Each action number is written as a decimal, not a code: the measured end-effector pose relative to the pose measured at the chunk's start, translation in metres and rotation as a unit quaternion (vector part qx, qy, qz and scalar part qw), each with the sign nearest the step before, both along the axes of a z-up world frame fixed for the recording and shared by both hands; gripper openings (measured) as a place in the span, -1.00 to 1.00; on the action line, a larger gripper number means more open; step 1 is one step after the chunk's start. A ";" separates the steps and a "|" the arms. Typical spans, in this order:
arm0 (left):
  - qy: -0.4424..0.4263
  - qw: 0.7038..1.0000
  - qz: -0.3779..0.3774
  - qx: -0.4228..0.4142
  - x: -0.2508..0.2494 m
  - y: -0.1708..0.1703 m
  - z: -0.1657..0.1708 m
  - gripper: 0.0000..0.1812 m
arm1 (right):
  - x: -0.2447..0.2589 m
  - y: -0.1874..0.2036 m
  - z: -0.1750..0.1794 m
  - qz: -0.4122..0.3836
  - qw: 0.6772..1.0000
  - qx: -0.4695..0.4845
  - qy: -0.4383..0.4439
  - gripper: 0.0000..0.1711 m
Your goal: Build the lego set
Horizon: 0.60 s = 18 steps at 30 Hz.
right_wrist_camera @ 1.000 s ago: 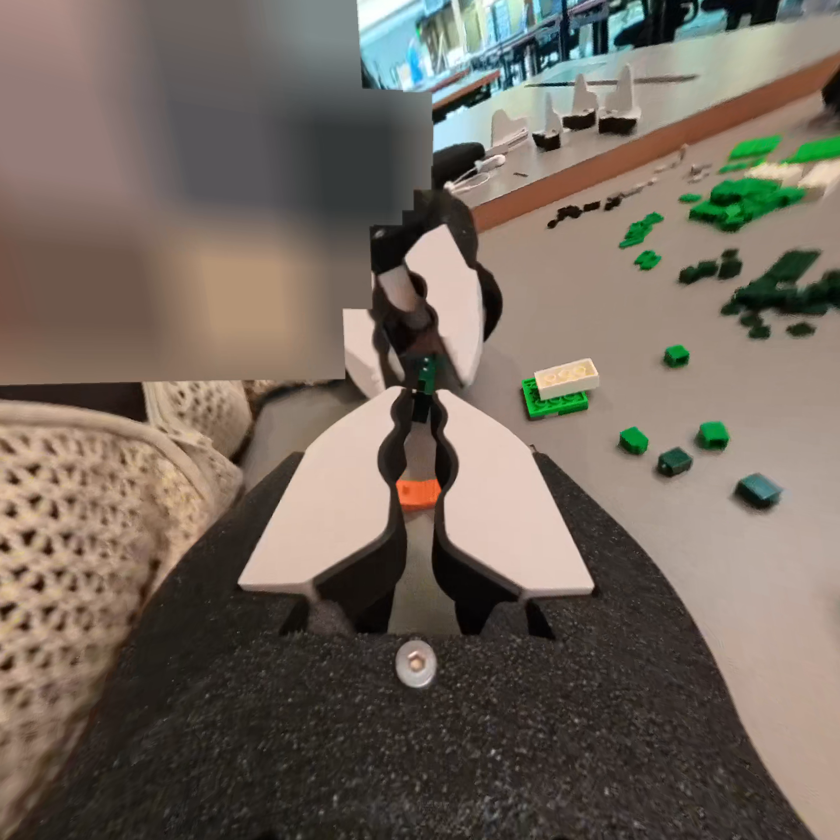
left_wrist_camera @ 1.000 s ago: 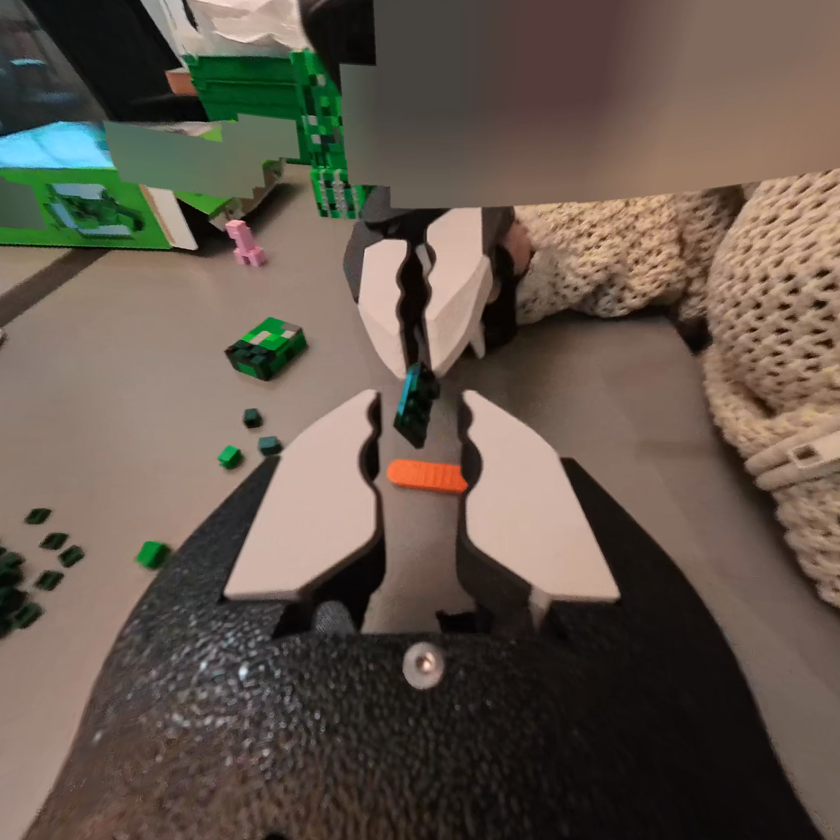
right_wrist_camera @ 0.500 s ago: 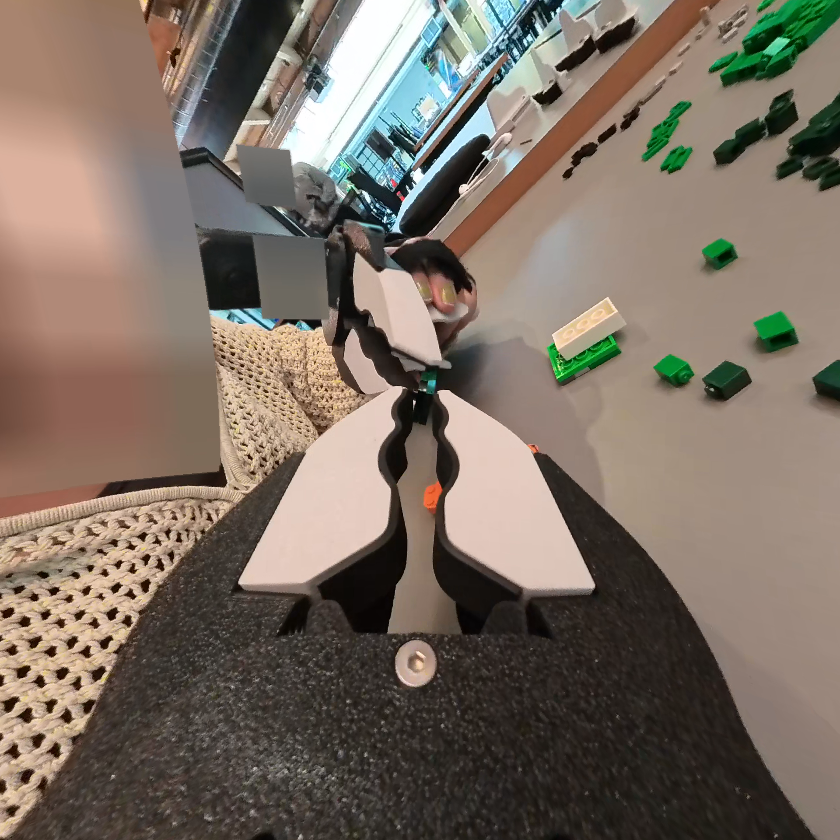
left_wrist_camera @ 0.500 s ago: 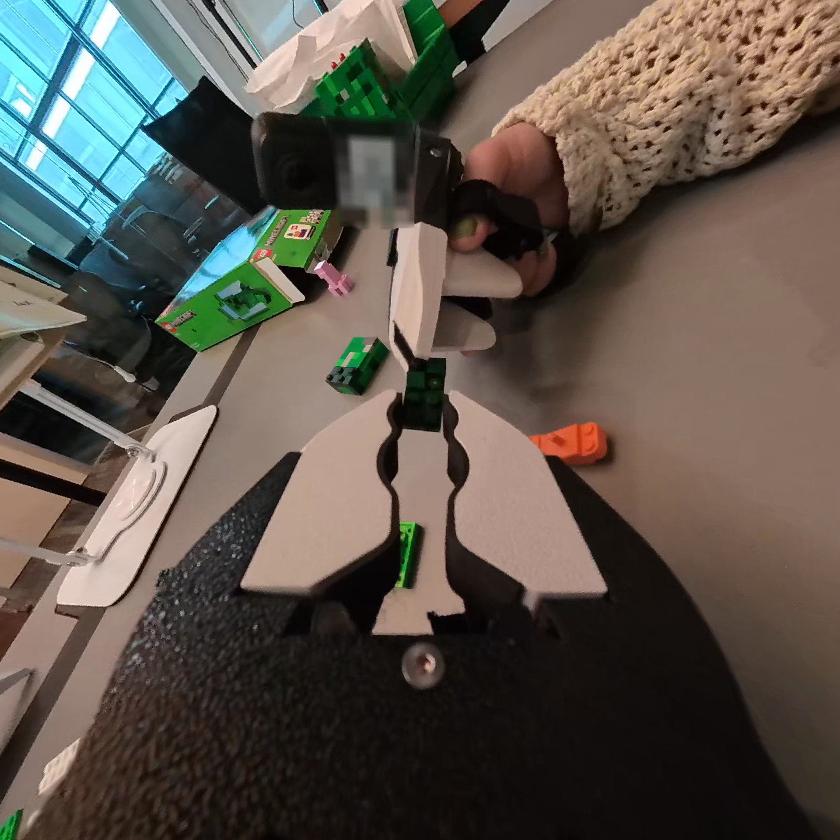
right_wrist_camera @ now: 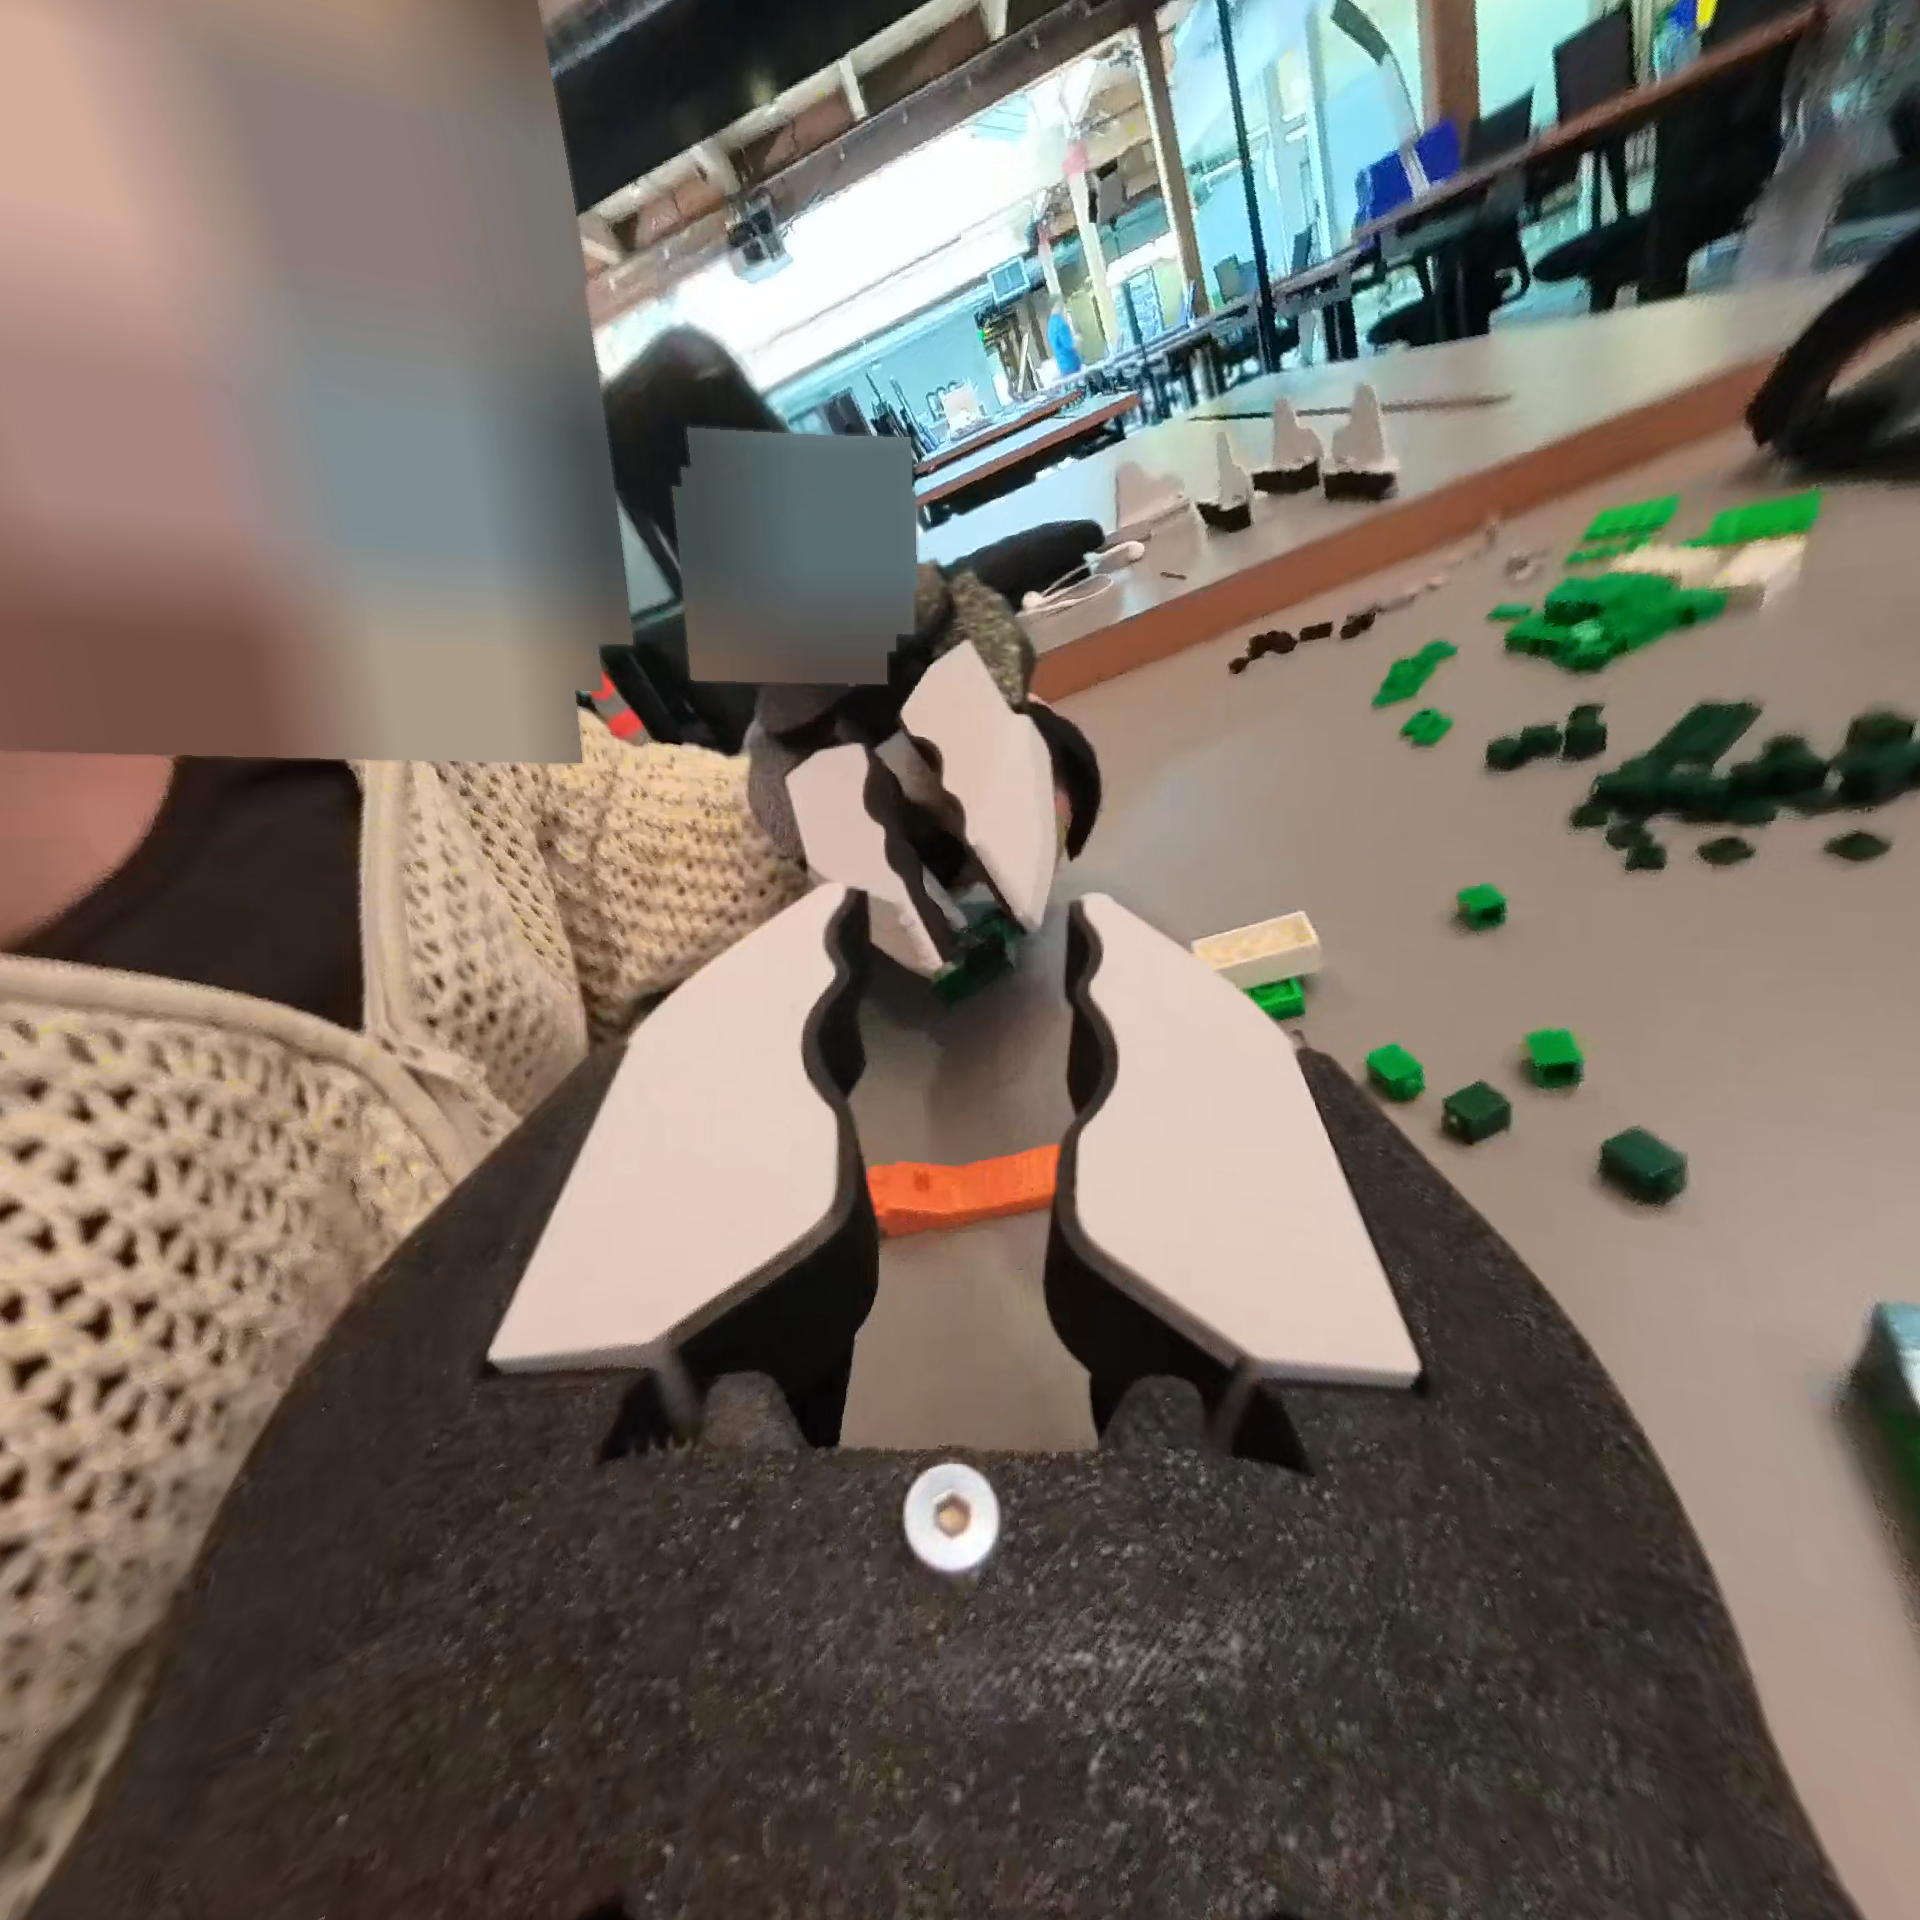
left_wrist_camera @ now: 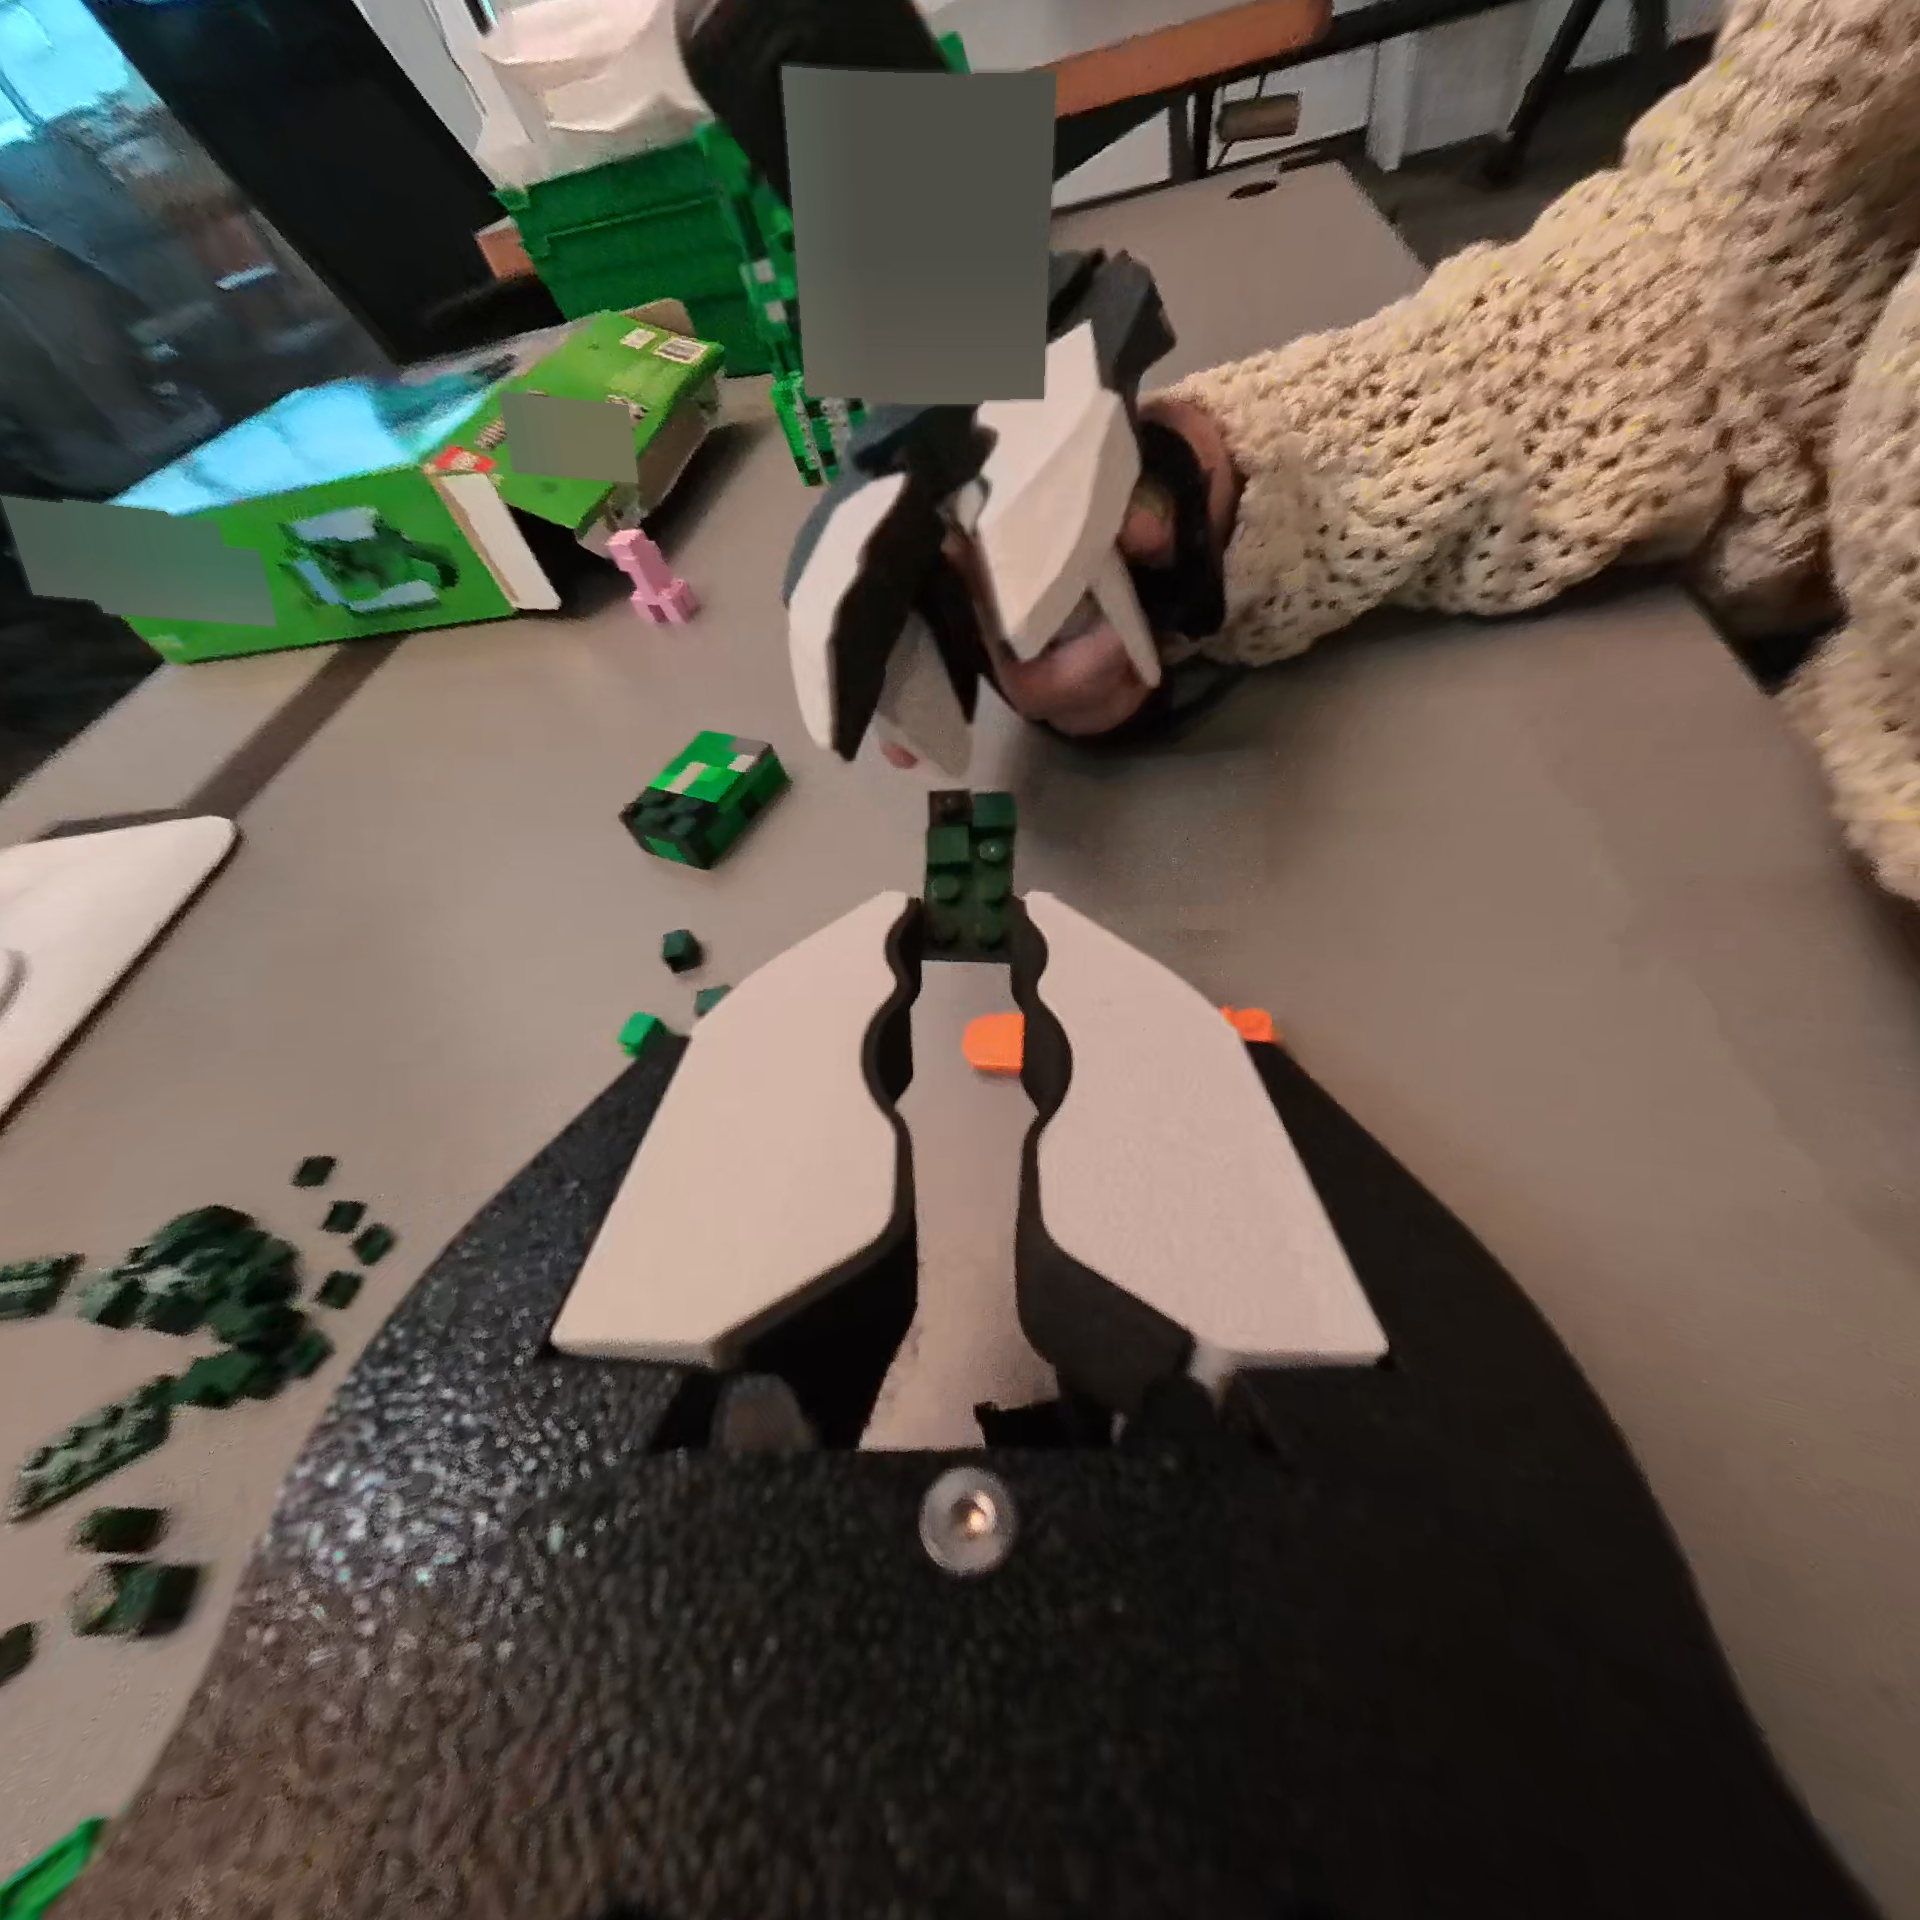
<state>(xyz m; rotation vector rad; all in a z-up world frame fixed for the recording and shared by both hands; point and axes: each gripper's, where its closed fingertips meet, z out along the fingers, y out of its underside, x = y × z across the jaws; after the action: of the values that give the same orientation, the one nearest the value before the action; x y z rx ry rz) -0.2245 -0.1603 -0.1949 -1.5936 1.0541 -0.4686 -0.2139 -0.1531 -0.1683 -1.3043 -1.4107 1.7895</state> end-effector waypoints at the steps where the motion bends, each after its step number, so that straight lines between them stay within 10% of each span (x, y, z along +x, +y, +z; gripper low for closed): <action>1: -0.006 1.000 -0.005 -0.011 0.001 -0.001 -0.001 -0.83 | 0.001 -0.002 -0.001 0.001 1.000 0.026 0.004 -0.58; 18: -0.014 0.995 -0.067 -0.072 0.015 -0.016 -0.015 -0.83 | 0.001 -0.024 -0.035 0.023 0.968 0.243 -0.058 -0.75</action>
<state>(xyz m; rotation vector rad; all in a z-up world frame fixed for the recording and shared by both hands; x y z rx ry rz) -0.2092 -0.1764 -0.2095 -1.6432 1.1326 -0.6685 -0.2128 -0.1773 -0.2031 -1.1279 -1.8126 1.2884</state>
